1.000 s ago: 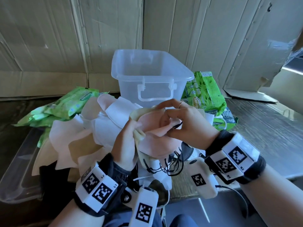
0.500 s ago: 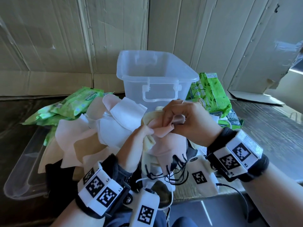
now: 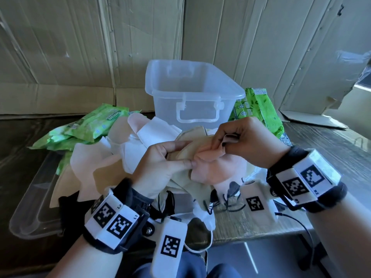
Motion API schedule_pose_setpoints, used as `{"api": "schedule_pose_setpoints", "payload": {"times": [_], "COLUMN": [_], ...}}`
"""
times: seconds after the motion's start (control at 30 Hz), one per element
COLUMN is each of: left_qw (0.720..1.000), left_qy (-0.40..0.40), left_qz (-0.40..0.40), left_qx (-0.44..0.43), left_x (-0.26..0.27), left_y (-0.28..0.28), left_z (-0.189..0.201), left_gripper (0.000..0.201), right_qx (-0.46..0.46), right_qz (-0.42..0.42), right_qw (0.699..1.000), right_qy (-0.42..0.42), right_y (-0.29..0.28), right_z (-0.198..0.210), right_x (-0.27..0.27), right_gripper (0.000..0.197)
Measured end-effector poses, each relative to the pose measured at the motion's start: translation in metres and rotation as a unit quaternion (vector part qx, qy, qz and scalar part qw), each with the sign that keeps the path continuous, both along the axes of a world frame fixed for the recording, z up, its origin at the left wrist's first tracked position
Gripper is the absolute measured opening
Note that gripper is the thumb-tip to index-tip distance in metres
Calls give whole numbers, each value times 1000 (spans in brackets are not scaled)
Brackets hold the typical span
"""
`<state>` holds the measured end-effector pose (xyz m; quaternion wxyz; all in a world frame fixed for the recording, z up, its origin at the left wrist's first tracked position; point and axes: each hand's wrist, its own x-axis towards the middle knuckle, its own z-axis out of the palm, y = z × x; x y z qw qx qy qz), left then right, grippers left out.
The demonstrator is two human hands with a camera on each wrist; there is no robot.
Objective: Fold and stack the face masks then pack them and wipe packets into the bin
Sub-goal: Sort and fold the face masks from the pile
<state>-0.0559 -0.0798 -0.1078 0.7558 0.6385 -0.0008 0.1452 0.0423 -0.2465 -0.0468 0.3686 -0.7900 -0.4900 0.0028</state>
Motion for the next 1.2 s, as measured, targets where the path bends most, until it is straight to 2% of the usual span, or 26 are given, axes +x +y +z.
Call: {"api": "schedule_pose_setpoints", "payload": {"times": [0.07, 0.13, 0.27, 0.33, 0.4, 0.57, 0.73, 0.87, 0.93, 1.0, 1.07, 1.13, 1.2], "left_qw": [999, 999, 999, 999, 999, 999, 999, 999, 998, 995, 990, 984, 982], "left_qy": [-22, -41, -32, -42, -37, -37, 2, 44, 57, 65, 73, 90, 85], "left_qz": [20, 26, -6, -10, -15, -12, -3, 0, 26, 65, 63, 42, 37], "left_qx": [15, 18, -3, 17, 24, 37, 33, -3, -11, -51, -108, -151, -167], "left_x": [-1, -2, -5, -4, -4, -5, -5, -4, -4, -3, -1, -2, -1], "left_y": [-2, -1, 3, 1, -1, -4, -7, -10, -11, -10, -8, -7, -5], "left_z": [-1, -2, 0, 1, 3, 3, 4, 6, 8, 9, 10, 11, 11], "left_gripper": [44, 43, 45, 42, 41, 56, 50, 40, 41, 37, 26, 31, 43], "right_qx": [8, 27, 65, 77, 93, 104, 112, 122, 139, 189, 255, 296, 257], "right_qz": [2, -8, -30, -43, -50, -41, -29, -32, -45, -75, -114, -100, -43], "right_qw": [1000, 999, 997, 995, 994, 993, 993, 992, 989, 979, 957, 947, 962], "right_qy": [-18, -31, -30, -35, -36, -37, -24, -16, -9, -22, -73, -81, -79], "right_y": [3, 5, 8, 8, 8, 6, 4, 3, 2, -1, -5, -8, -9], "right_z": [-3, -6, -10, -10, -11, -14, -15, -15, -13, -10, -5, 0, -1], "right_x": [0, 1, -1, -2, -3, -2, -2, -2, 0, 2, 3, 2, -4], "right_gripper": [33, 27, 24, 27, 27, 27, 20, 18, 29, 36, 36, 36, 31]}}
